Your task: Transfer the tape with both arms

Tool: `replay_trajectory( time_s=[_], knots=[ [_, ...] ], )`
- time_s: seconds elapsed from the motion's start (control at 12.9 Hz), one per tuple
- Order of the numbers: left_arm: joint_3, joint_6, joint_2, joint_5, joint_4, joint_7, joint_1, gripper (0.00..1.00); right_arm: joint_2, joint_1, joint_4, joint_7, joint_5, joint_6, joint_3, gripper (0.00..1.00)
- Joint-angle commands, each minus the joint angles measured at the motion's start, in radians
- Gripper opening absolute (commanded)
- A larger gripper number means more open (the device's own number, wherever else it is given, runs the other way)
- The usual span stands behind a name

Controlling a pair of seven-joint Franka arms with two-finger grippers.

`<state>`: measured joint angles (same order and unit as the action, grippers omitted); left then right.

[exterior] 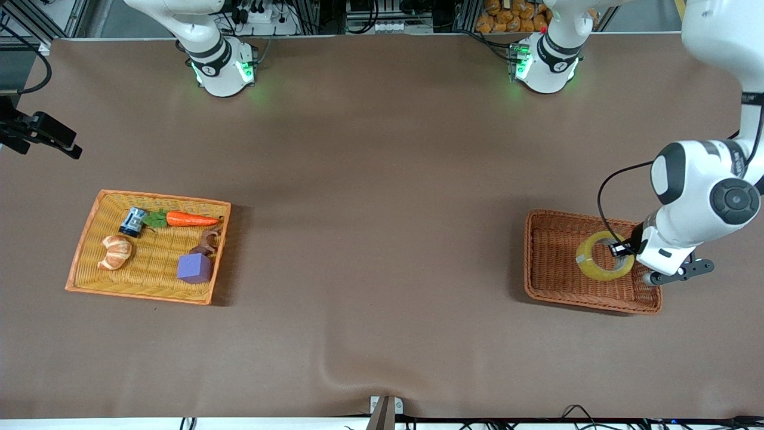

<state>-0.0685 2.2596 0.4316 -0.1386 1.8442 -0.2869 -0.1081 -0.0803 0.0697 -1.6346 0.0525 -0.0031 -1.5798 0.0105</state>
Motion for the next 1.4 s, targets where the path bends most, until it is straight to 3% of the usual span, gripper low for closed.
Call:
replay_trajectory(
  time_s=[0.0,0.08,0.31,0.7,1.01,1.32],
  knots=[
    [-0.016,0.024,0.018,-0.012,-0.008,0.015,-0.01,0.84,0.005,-0.008,0.019,-0.003,0.027,0.027,0.0,1.0],
    [-0.014,0.021,0.003,-0.013,-0.011,0.017,-0.009,1.0,0.007,-0.004,0.019,-0.043,0.037,0.027,-0.003,1.0],
    [-0.011,-0.056,-0.074,-0.024,-0.09,0.054,-0.018,1.0,0.007,0.013,0.015,-0.143,0.04,0.04,-0.007,1.0],
    [-0.056,-0.38,-0.204,-0.004,-0.316,0.14,-0.012,1.0,0.013,0.024,0.018,-0.14,0.04,0.076,-0.007,1.0],
    [-0.096,-0.541,-0.342,0.008,-0.316,0.146,-0.015,1.0,0.016,0.028,0.018,-0.141,0.032,0.09,-0.007,1.0],
    [-0.096,-0.65,-0.399,0.106,-0.312,0.149,-0.019,1.0,0.016,0.047,0.042,-0.14,0.038,0.081,-0.007,1.0]
  ],
)
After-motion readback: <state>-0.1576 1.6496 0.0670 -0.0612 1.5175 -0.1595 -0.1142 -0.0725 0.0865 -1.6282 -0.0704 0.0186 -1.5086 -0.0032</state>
